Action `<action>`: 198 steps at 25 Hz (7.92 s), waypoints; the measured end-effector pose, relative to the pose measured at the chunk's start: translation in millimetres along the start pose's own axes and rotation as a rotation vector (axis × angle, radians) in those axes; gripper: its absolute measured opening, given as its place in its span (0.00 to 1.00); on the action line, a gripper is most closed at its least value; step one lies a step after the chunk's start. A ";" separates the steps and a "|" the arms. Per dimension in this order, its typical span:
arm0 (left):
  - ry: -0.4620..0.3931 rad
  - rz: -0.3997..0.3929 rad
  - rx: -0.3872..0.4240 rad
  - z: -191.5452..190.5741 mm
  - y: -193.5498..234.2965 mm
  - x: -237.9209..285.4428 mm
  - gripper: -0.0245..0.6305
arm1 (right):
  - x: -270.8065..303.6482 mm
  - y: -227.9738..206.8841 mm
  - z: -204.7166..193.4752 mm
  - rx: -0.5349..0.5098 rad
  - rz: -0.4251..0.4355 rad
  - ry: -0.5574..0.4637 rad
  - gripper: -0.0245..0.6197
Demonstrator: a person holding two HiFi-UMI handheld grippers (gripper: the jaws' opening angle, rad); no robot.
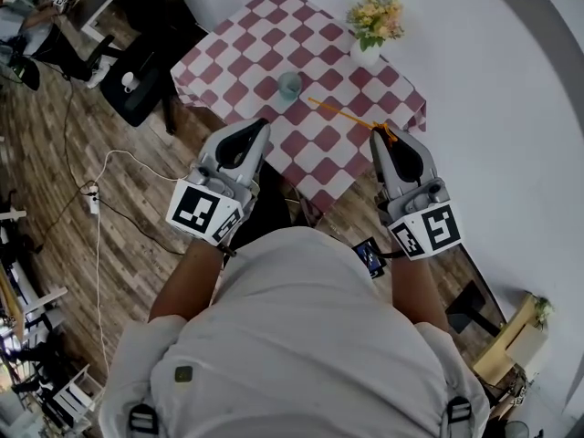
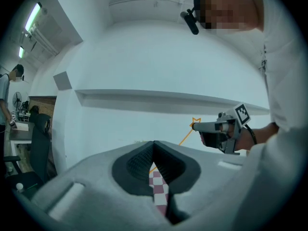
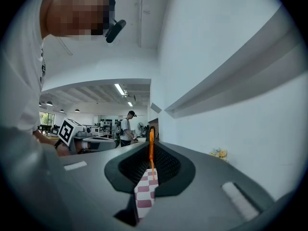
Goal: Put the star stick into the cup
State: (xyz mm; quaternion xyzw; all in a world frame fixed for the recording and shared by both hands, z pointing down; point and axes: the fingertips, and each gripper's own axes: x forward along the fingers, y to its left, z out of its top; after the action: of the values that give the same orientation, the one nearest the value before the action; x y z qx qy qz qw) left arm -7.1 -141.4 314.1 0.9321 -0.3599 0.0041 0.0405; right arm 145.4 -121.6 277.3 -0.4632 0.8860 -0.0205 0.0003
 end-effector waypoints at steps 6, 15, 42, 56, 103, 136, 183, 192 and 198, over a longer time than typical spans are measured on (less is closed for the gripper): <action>0.027 -0.002 -0.032 -13.2 36.6 16.6 0.04 | 41.7 -12.3 -18.4 0.017 0.005 0.041 0.08; 0.063 -0.006 -0.048 -27.3 90.1 42.4 0.04 | 102.5 -28.5 -44.8 0.034 0.003 0.107 0.08; 0.202 -0.060 -0.128 -110.4 157.5 103.0 0.04 | 188.3 -62.0 -161.0 0.114 -0.009 0.292 0.08; 0.242 -0.074 -0.163 -146.7 168.6 114.3 0.04 | 203.0 -62.1 -214.4 0.116 -0.011 0.369 0.08; 0.236 -0.104 -0.177 -146.1 152.9 117.5 0.04 | 195.4 -66.2 -241.2 0.113 -0.040 0.421 0.13; 0.103 -0.080 -0.072 -57.5 60.6 66.0 0.04 | 106.1 -28.4 -103.0 -0.006 -0.008 0.206 0.05; 0.016 0.018 0.067 15.9 -49.3 -34.0 0.04 | -2.9 40.4 -15.7 -0.051 0.137 0.004 0.05; 0.010 -0.031 0.058 16.0 -40.3 -103.2 0.04 | -13.1 106.8 -15.6 -0.061 0.073 0.018 0.05; -0.004 -0.082 0.069 21.9 -40.6 -165.0 0.04 | -23.9 165.6 -16.0 -0.074 0.021 0.028 0.05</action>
State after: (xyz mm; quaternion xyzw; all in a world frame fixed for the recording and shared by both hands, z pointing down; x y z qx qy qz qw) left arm -102.6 -2.6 283.2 0.9469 -0.3211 0.0131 0.0079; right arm 22.8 -7.0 286.8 -0.4532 0.8909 0.0060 -0.0292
